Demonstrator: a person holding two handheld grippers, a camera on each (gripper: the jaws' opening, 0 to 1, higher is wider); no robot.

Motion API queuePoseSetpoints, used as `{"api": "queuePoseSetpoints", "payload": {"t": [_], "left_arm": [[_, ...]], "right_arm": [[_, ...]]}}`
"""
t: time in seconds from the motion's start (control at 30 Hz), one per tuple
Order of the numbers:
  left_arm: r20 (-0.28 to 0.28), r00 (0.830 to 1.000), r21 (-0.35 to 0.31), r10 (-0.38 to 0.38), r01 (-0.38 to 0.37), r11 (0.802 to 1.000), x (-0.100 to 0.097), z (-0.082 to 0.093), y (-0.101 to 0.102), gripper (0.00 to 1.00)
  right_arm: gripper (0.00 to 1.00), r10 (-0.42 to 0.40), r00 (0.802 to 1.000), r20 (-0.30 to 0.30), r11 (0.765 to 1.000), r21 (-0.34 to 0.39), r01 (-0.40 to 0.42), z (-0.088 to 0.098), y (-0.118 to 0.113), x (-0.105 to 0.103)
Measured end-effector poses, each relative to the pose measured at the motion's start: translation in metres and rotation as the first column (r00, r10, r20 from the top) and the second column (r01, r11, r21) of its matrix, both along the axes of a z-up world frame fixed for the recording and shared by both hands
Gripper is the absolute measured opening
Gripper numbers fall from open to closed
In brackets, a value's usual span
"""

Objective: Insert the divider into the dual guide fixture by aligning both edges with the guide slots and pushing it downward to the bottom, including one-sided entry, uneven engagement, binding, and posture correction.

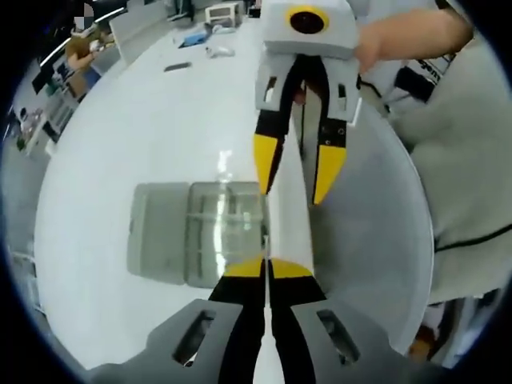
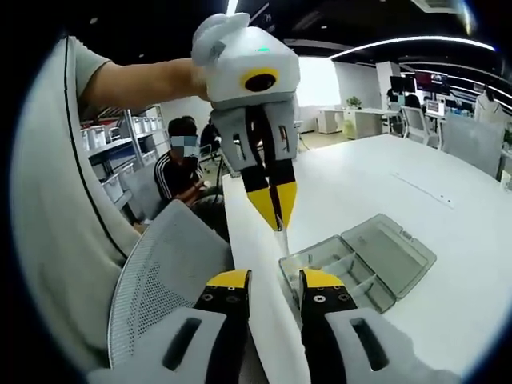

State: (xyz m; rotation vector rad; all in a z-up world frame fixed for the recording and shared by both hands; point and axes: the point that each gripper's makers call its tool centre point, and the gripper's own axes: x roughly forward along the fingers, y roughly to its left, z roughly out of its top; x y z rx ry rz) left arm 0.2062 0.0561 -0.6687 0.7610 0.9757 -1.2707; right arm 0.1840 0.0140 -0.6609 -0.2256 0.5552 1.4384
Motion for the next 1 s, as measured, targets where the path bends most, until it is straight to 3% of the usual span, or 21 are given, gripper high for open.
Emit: {"api": "queuePoseSetpoints", "payload": {"t": [1.0], "left_arm": [[0.023, 0.999, 0.106, 0.039, -0.041, 0.993, 0.028, -0.021, 0.012, 0.00]], "right_arm": [[0.28, -0.030, 0.999, 0.041, 0.999, -0.034, 0.031, 0.008, -0.015, 0.004]]}}
